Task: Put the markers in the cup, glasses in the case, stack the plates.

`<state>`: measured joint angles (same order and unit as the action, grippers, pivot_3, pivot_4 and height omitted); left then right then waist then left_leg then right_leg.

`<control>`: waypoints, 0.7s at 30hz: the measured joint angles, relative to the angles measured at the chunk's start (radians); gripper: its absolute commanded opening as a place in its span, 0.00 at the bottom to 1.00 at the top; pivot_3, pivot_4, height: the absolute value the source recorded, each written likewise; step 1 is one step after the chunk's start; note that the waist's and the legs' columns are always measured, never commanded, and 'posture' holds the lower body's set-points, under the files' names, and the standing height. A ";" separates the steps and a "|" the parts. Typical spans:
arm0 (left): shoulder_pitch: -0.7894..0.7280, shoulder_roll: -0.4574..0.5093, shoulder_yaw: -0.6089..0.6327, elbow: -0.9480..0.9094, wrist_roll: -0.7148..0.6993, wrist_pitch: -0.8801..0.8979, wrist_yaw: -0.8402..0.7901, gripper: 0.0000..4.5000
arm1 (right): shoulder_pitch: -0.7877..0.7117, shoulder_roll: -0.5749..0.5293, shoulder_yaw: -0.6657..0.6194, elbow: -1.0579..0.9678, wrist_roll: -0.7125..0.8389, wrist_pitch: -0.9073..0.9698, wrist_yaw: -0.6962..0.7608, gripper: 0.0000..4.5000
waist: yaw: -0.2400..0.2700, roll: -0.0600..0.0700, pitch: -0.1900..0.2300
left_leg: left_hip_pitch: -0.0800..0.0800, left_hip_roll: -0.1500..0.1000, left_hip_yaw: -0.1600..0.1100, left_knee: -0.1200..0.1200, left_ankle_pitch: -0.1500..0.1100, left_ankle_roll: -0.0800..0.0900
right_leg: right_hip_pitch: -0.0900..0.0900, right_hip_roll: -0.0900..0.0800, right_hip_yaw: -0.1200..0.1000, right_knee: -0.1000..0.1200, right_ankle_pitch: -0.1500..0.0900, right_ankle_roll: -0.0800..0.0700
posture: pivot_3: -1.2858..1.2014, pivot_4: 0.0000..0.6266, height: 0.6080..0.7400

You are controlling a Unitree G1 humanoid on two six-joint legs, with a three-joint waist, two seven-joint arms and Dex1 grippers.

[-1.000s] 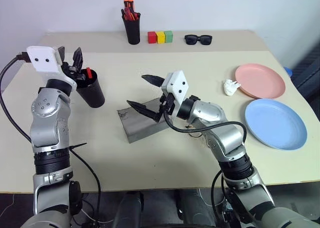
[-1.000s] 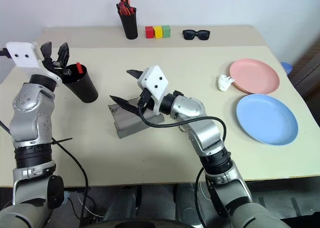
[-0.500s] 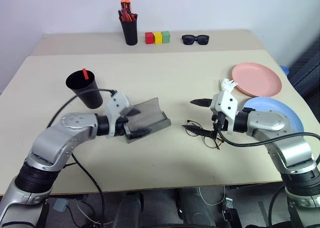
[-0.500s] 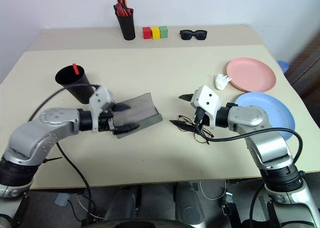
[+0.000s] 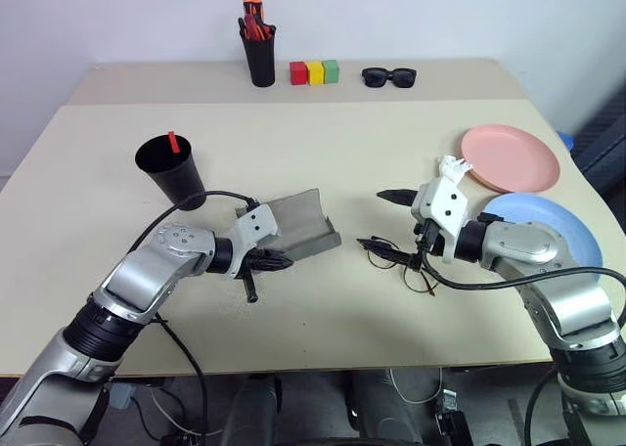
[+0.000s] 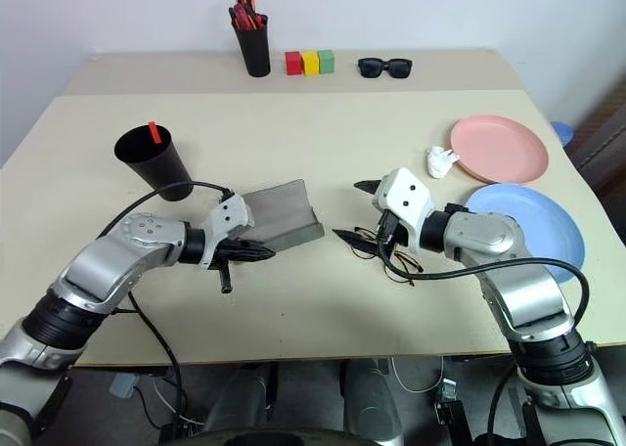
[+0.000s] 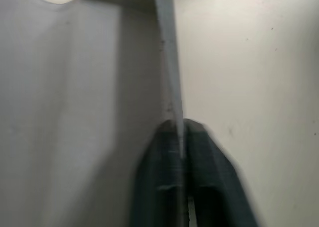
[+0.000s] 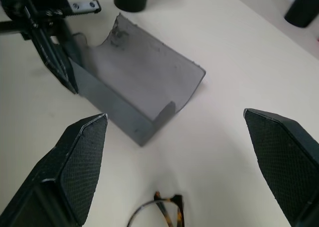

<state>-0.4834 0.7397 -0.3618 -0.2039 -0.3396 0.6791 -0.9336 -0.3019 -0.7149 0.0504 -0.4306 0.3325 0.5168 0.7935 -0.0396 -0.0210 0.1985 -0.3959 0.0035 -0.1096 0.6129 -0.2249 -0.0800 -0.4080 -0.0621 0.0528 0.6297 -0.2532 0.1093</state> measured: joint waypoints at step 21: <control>-0.124 -0.098 0.045 0.317 0.161 -0.488 -0.223 0.54 | 0.183 -0.130 -0.066 -0.134 -0.011 0.322 -0.106 0.94 | 0.022 0.000 0.000 | -0.002 0.000 0.000 0.002 0.000 0.001 | -0.001 0.000 0.000 0.000 0.000 0.000 | 0.52 0.24 1.00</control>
<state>-0.6071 0.6419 -0.3164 0.1127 -0.1787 0.1911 -1.1567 -0.1186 -0.8448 -0.0155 -0.5645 0.3214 0.8388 0.6879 -0.0179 -0.0209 0.1985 -0.3979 0.0034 -0.1095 0.6145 -0.2252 -0.0794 -0.4087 -0.0623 0.0527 0.6296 -0.2530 0.1096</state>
